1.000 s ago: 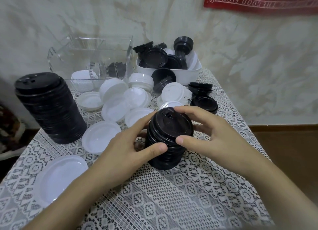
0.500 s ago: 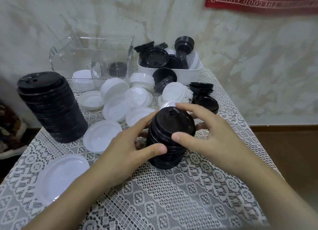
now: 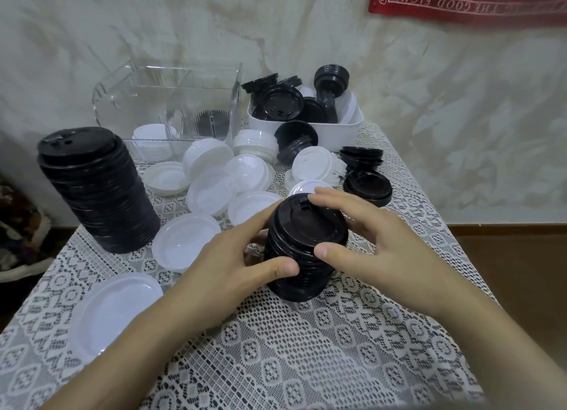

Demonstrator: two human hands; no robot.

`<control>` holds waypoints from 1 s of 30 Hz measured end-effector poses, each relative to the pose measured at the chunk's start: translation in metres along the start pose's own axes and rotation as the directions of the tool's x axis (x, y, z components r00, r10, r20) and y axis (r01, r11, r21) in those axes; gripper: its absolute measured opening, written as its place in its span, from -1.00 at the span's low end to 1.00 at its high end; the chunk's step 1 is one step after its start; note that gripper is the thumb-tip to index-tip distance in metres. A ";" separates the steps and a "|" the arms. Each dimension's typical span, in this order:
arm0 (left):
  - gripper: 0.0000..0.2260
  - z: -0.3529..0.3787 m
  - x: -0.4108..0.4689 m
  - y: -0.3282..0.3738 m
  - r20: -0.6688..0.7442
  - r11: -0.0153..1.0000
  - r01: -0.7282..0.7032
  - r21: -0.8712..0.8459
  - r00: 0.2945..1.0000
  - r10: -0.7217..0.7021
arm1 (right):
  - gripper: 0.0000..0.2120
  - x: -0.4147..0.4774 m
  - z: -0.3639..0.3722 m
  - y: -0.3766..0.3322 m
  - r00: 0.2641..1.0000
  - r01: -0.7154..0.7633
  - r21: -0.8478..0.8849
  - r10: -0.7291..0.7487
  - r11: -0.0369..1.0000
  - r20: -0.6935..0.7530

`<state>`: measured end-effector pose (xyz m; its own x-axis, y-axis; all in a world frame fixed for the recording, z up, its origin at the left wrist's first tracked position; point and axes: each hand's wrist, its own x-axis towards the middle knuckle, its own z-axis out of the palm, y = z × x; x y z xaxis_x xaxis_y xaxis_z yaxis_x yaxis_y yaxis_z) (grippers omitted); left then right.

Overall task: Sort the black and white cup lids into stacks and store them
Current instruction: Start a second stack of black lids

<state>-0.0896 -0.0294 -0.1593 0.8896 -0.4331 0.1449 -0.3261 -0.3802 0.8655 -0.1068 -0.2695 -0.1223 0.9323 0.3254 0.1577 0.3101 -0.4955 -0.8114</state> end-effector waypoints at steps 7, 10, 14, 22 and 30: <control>-0.37 -0.001 -0.001 0.000 0.019 1.000 -0.009 0.010 1.000 0.009 | -0.39 0.003 0.001 -0.002 1.000 0.022 -0.056 -0.023 0.998 -0.010; -0.36 0.001 -0.001 0.000 0.006 1.000 -0.009 0.017 1.000 0.009 | -0.32 0.005 -0.001 0.000 1.000 0.004 -0.073 -0.003 0.997 0.014; -0.37 0.001 -0.003 0.001 -0.004 0.999 -0.007 0.032 1.000 0.008 | -0.17 0.005 -0.001 -0.002 1.000 -0.024 -0.139 0.021 0.990 -0.020; -0.15 -0.009 -0.003 0.004 0.031 0.992 0.001 0.125 0.999 -0.005 | -0.33 0.003 -0.003 0.007 0.999 -0.044 0.184 0.049 0.982 -0.023; -0.18 -0.005 -0.004 0.012 -0.069 0.990 0.014 0.140 0.998 -0.004 | -0.67 0.037 -0.040 0.065 0.882 -0.342 -0.348 0.170 0.873 -0.439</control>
<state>-0.0961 -0.0284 -0.1475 0.9110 -0.3739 0.1742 -0.3553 -0.4967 0.7919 -0.0443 -0.3221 -0.1469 0.9569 -0.1511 0.2480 0.0168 -0.8238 -0.5667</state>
